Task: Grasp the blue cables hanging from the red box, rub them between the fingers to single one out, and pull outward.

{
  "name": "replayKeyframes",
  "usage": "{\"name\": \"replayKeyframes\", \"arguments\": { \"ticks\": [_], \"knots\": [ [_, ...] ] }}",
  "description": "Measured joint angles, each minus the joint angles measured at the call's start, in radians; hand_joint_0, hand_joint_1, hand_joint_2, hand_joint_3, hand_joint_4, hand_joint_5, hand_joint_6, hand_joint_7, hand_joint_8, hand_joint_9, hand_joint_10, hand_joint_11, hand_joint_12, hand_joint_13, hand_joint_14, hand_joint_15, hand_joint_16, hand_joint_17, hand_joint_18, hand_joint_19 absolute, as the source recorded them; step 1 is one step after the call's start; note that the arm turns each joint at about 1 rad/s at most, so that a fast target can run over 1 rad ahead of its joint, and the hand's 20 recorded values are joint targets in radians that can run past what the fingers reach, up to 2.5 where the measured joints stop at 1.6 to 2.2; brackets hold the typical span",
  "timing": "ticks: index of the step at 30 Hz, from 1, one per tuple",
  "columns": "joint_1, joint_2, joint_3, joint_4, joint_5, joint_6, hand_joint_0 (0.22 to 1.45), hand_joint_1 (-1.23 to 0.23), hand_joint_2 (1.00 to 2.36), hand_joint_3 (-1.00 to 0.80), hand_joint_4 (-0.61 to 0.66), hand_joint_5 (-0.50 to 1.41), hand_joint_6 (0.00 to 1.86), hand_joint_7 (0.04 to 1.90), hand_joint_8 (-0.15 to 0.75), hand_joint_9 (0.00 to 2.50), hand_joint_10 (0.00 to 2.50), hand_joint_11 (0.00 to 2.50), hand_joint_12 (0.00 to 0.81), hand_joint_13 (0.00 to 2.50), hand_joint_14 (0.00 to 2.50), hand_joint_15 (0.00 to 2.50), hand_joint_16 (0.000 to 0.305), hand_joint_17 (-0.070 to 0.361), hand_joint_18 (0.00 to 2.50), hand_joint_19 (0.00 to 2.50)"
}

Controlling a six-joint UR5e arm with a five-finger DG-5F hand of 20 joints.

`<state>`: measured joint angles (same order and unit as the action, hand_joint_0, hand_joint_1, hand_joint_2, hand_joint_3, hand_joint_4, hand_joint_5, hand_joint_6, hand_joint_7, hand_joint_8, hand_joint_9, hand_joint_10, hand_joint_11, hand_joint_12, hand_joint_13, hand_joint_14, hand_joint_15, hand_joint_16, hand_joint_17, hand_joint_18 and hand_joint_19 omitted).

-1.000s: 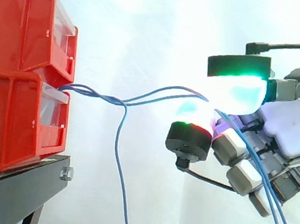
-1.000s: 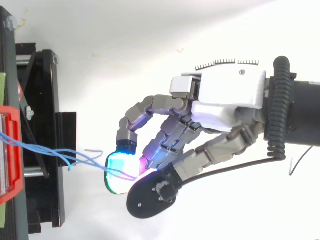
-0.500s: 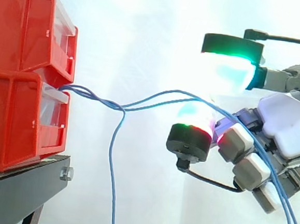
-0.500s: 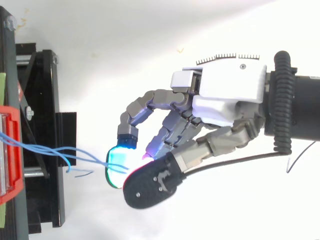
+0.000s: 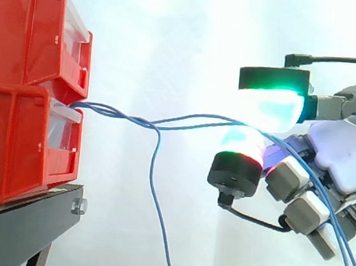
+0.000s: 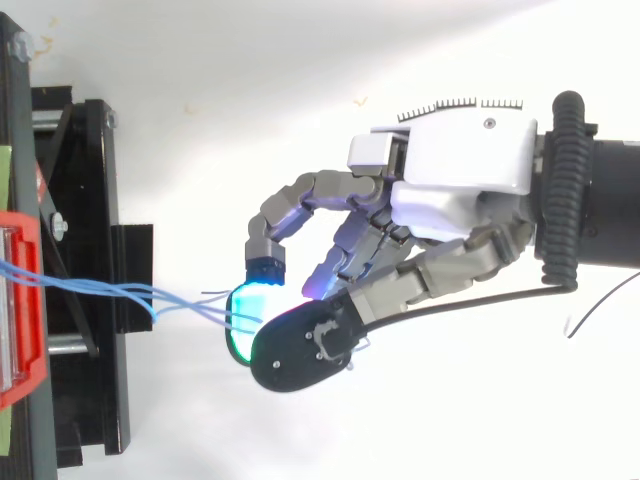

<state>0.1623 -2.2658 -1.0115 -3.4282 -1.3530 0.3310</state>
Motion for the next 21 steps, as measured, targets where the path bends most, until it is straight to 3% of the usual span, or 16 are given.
{"name": "replayKeyframes", "arguments": {
  "ticks": [14, 21],
  "knots": [
    [-0.008, 0.000, 0.000, -0.010, -0.009, -0.007, 0.69, -0.80, 1.00, -0.50, -0.18, -0.15, 0.92, 1.08, 0.193, 1.13, 0.02, 0.71, 0.320, 1.06, 0.03, 0.69, 0.041, 0.092, 0.87, 0.61],
    [-0.008, 0.000, -0.001, -0.009, -0.009, -0.009, 0.58, -0.72, 1.01, -0.29, -0.11, -0.12, 0.90, 1.11, 0.211, 1.17, 0.02, 0.65, 0.340, 1.05, 0.03, 0.70, 0.045, 0.102, 0.83, 0.68]
  ]
}}
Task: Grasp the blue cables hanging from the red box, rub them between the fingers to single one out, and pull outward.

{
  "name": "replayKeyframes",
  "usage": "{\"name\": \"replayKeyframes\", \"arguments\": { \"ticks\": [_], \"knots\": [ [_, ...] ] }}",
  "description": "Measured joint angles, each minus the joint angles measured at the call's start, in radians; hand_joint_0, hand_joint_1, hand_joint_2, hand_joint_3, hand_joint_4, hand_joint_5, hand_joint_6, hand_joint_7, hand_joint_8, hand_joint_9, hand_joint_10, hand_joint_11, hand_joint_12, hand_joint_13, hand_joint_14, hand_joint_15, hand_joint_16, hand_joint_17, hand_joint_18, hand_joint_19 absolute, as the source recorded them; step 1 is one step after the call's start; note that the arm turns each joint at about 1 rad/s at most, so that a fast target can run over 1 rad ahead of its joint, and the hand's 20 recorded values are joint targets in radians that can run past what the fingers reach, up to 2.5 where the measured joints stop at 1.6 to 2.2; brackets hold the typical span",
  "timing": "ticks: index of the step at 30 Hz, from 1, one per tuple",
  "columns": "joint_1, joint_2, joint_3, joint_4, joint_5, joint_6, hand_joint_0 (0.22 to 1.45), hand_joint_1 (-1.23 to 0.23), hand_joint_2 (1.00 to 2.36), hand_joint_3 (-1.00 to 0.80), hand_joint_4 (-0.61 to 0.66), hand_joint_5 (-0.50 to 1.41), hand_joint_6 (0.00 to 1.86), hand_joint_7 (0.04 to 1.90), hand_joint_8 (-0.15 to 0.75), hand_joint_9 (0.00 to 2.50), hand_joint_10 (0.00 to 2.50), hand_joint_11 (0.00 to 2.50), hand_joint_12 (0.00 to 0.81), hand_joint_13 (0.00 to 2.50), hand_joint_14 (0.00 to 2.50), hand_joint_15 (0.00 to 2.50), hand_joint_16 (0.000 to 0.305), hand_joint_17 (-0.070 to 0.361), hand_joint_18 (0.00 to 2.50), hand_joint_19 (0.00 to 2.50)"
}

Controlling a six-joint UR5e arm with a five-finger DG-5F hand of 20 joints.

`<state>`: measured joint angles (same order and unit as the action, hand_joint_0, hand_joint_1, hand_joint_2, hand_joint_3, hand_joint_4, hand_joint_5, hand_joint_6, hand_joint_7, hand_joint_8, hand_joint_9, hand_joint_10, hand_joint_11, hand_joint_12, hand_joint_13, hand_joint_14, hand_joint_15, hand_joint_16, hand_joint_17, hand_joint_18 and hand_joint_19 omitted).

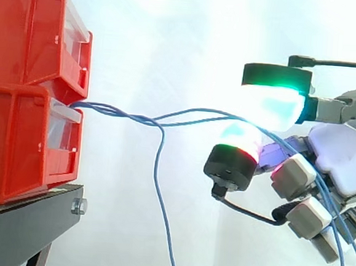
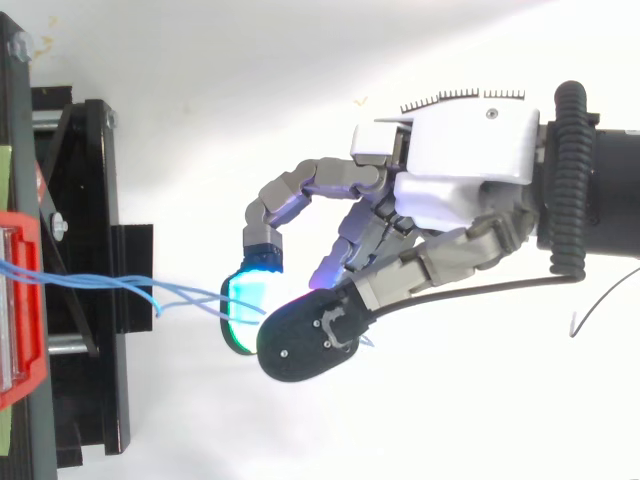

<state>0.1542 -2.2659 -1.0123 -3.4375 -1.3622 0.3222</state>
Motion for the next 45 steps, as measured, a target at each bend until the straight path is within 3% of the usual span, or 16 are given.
{"name": "replayKeyframes", "arguments": {
  "ticks": [3, 4, 6, 8, 11, 12, 16, 19, 20, 24, 30, 39, 42, 45],
  "knots": [
    [0.000, 0.000, 0.000, 0.001, 0.000, -0.001, 0.59, -0.69, 1.01, -0.16, -0.05, -0.12, 0.90, 1.11, 0.277, 1.19, 0.02, 0.65, 0.386, 1.06, 0.02, 0.66, 0.056, 0.125, 0.90, 0.62],
    [0.000, 0.000, 0.000, 0.001, 0.000, -0.001, 0.60, -0.71, 1.01, -0.13, -0.05, -0.13, 0.92, 1.05, 0.283, 1.17, 0.02, 0.65, 0.393, 1.06, 0.02, 0.66, 0.056, 0.126, 0.90, 0.61],
    [0.000, 0.000, 0.000, 0.001, 0.002, -0.003, 0.63, -0.79, 1.02, -0.11, -0.08, -0.14, 0.92, 1.11, 0.259, 1.11, 0.02, 0.68, 0.367, 1.01, 0.03, 0.69, 0.049, 0.110, 0.84, 0.61],
    [0.000, 0.000, 0.000, 0.001, 0.003, -0.005, 0.69, -0.85, 1.02, -0.16, -0.14, -0.16, 0.93, 1.20, 0.239, 1.06, 0.02, 0.69, 0.344, 0.98, 0.03, 0.67, 0.045, 0.102, 0.81, 0.59],
    [-0.001, 0.000, 0.000, 0.001, 0.004, -0.011, 0.78, -0.90, 1.01, -0.34, -0.20, -0.16, 0.94, 1.16, 0.218, 1.03, 0.02, 0.68, 0.335, 0.95, 0.03, 0.66, 0.044, 0.098, 0.80, 0.55],
    [-0.002, 0.000, 0.000, 0.001, 0.005, -0.014, 0.82, -0.91, 1.00, -0.48, -0.21, -0.16, 0.95, 1.22, 0.208, 1.05, 0.02, 0.69, 0.329, 0.94, 0.03, 0.65, 0.042, 0.095, 0.78, 0.55],
    [-0.009, 0.000, 0.000, 0.000, 0.006, -0.028, 0.80, -0.91, 1.00, -0.50, -0.28, -0.14, 0.95, 1.30, 0.187, 1.11, 0.02, 0.69, 0.314, 0.98, 0.03, 0.66, 0.040, 0.090, 0.81, 0.54],
    [-0.014, 0.000, 0.000, -0.001, 0.006, -0.037, 0.74, -0.91, 1.00, -0.50, -0.24, -0.12, 0.94, 1.22, 0.183, 1.14, 0.02, 0.68, 0.317, 1.00, 0.03, 0.66, 0.039, 0.089, 0.83, 0.55],
    [-0.015, 0.000, 0.001, -0.001, 0.006, -0.039, 0.69, -0.88, 1.00, -0.50, -0.18, -0.11, 0.93, 1.14, 0.186, 1.16, 0.02, 0.68, 0.319, 1.01, 0.03, 0.67, 0.039, 0.088, 0.83, 0.57],
    [-0.018, 0.000, 0.001, 0.000, 0.006, -0.042, 0.61, -0.80, 1.00, -0.50, -0.14, -0.10, 0.92, 1.12, 0.199, 1.20, 0.02, 0.68, 0.324, 1.03, 0.03, 0.68, 0.040, 0.090, 0.84, 0.60],
    [-0.019, 0.000, 0.000, -0.001, 0.006, -0.043, 0.58, -0.58, 1.00, -0.50, -0.07, -0.10, 0.89, 1.13, 0.222, 1.22, 0.02, 0.67, 0.341, 1.04, 0.03, 0.69, 0.043, 0.096, 0.85, 0.63],
    [-0.020, 0.000, 0.000, -0.002, 0.006, -0.043, 0.59, -0.64, 1.01, -0.41, -0.02, -0.12, 0.87, 1.11, 0.238, 1.18, 0.02, 0.69, 0.347, 1.01, 0.03, 0.69, 0.045, 0.102, 0.83, 0.65],
    [-0.021, 0.000, 0.000, -0.002, 0.006, -0.043, 0.59, -0.50, 1.01, -0.40, 0.01, -0.12, 0.85, 1.04, 0.240, 1.16, 0.02, 0.66, 0.351, 0.99, 0.03, 0.69, 0.047, 0.105, 0.79, 0.66],
    [-0.021, 0.000, 0.000, -0.001, 0.006, -0.043, 0.58, -0.46, 1.01, -0.41, 0.01, -0.11, 0.83, 1.06, 0.242, 1.16, 0.02, 0.65, 0.353, 0.99, 0.03, 0.69, 0.048, 0.107, 0.78, 0.68]
  ]
}}
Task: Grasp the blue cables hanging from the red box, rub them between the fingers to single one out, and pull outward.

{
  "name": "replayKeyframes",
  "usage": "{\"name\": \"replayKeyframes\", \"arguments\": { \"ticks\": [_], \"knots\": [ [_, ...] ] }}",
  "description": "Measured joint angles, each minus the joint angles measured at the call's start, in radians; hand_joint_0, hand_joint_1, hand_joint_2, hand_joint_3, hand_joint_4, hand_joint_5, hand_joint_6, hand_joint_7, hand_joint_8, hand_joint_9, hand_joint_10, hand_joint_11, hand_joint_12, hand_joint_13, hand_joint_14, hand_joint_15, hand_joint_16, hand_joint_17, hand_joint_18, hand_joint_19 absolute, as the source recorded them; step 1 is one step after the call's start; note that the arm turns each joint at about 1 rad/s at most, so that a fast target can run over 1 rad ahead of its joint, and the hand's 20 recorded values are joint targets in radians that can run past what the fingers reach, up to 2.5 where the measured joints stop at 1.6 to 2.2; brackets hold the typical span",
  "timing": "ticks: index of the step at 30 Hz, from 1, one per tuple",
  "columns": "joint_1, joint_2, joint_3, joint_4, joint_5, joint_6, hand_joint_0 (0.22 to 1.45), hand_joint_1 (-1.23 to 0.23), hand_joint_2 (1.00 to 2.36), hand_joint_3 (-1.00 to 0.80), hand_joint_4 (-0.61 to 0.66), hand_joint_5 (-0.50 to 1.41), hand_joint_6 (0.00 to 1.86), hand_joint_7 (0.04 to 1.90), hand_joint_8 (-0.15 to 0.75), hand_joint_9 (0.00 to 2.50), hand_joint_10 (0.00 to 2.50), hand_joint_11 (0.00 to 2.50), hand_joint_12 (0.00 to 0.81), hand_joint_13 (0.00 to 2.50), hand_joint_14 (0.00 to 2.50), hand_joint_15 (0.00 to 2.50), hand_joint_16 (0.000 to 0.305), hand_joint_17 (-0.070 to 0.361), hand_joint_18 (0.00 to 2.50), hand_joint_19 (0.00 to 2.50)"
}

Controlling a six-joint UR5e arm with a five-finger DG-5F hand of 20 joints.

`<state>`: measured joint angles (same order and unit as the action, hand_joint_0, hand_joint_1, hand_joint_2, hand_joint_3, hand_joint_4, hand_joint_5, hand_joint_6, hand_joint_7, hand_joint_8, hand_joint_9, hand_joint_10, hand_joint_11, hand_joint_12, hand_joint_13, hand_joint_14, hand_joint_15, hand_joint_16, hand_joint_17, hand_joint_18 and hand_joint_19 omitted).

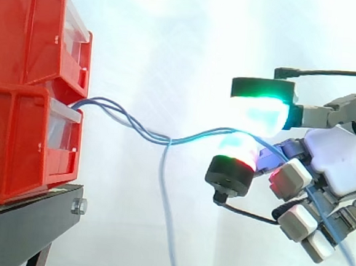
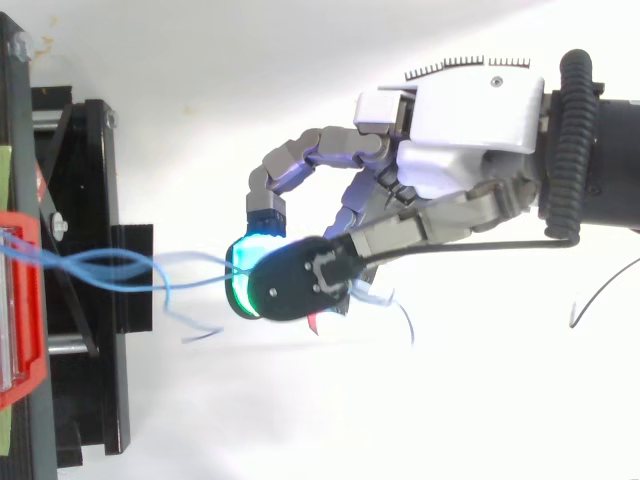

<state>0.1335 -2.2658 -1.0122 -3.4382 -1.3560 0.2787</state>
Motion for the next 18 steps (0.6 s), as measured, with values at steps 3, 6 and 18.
{"name": "replayKeyframes", "arguments": {
  "ticks": [3, 6, 18],
  "knots": [
    [0.000, -0.001, 0.000, 0.001, 0.000, -0.004, 0.57, -0.51, 1.01, -0.40, 0.02, -0.11, 0.83, 1.10, 0.245, 1.16, 0.02, 0.67, 0.358, 0.98, 0.03, 0.69, 0.048, 0.108, 0.78, 0.67],
    [0.000, 0.000, 0.000, 0.002, 0.000, -0.009, 0.57, -0.64, 1.01, -0.39, 0.03, -0.12, 0.83, 1.11, 0.250, 1.14, 0.02, 0.67, 0.360, 0.98, 0.03, 0.69, 0.048, 0.108, 0.78, 0.66],
    [0.000, -0.001, 0.000, 0.001, 0.000, -0.017, 0.61, -0.78, 1.01, -0.34, 0.03, -0.16, 0.89, 1.01, 0.239, 1.07, 0.02, 0.69, 0.349, 0.95, 0.03, 0.69, 0.047, 0.105, 0.77, 0.64]
  ]
}}
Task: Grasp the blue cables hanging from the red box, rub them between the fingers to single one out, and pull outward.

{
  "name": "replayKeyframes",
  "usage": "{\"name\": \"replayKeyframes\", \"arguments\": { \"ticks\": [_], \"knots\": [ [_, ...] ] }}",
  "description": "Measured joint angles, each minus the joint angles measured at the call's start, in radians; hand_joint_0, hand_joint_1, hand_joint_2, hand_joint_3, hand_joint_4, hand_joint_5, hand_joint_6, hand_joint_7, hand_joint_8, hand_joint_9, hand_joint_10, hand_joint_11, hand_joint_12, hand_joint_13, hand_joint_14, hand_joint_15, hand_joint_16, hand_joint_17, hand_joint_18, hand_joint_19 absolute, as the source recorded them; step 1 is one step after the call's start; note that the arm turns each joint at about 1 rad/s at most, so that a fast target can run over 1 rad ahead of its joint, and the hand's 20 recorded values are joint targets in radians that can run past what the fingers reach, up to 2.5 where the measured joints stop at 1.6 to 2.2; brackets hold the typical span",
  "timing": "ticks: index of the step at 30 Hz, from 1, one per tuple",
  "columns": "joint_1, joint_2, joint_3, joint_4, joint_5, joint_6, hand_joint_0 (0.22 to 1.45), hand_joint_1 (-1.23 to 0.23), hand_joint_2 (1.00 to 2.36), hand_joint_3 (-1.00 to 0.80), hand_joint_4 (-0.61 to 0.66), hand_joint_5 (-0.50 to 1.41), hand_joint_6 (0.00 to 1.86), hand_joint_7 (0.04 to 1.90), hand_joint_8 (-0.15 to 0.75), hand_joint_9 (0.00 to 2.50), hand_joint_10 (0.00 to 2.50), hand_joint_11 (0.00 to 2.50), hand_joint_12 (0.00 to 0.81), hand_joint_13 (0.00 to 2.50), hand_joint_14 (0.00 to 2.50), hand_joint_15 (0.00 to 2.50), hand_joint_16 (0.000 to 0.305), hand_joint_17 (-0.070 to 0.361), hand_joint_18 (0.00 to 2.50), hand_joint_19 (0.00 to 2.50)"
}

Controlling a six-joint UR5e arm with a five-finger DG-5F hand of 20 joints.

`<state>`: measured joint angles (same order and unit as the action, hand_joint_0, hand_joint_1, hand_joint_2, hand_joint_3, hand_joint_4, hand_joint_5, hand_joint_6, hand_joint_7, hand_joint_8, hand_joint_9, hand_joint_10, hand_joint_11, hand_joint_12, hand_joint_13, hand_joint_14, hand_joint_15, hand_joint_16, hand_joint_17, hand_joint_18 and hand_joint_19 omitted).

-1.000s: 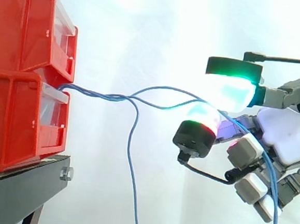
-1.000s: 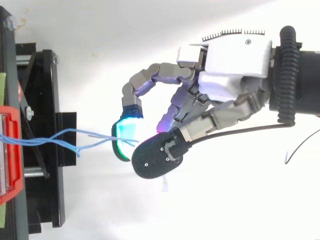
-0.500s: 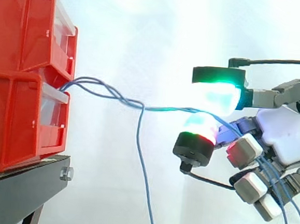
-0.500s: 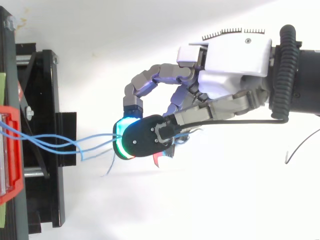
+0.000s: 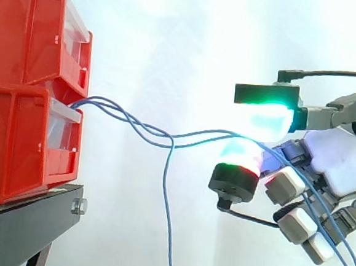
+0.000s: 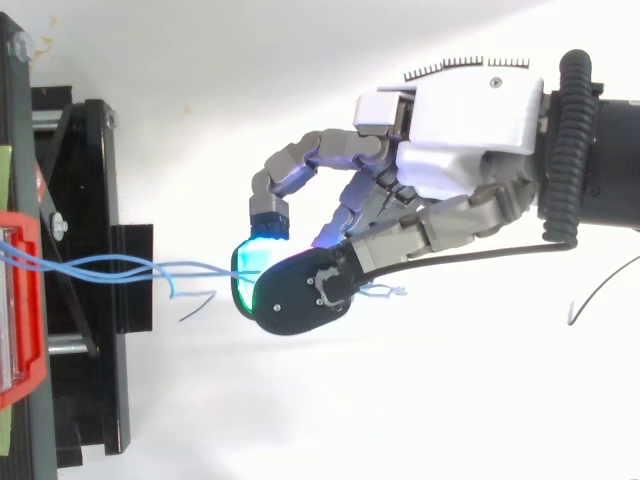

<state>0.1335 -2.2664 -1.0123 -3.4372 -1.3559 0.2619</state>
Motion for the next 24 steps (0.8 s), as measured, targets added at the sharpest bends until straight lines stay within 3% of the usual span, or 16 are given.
{"name": "replayKeyframes", "arguments": {
  "ticks": [13, 18, 24],
  "knots": [
    [-0.004, 0.000, 0.000, 0.002, 0.000, -0.001, 0.76, -0.91, 1.00, -0.50, -0.09, -0.17, 0.91, 0.99, 0.204, 1.01, 0.02, 0.69, 0.333, 0.92, 0.03, 0.65, 0.042, 0.095, 0.79, 0.53],
    [-0.006, 0.001, 0.001, 0.001, 0.000, -0.001, 0.67, -0.84, 1.00, -0.50, -0.03, -0.15, 0.92, 1.02, 0.220, 1.07, 0.02, 0.69, 0.332, 0.94, 0.03, 0.66, 0.042, 0.094, 0.80, 0.57],
    [-0.006, 0.001, 0.001, 0.002, 0.000, -0.001, 0.57, -0.64, 1.00, -0.50, 0.02, -0.12, 0.89, 1.07, 0.237, 1.14, 0.02, 0.68, 0.342, 0.97, 0.03, 0.68, 0.044, 0.098, 0.82, 0.62]
  ]
}}
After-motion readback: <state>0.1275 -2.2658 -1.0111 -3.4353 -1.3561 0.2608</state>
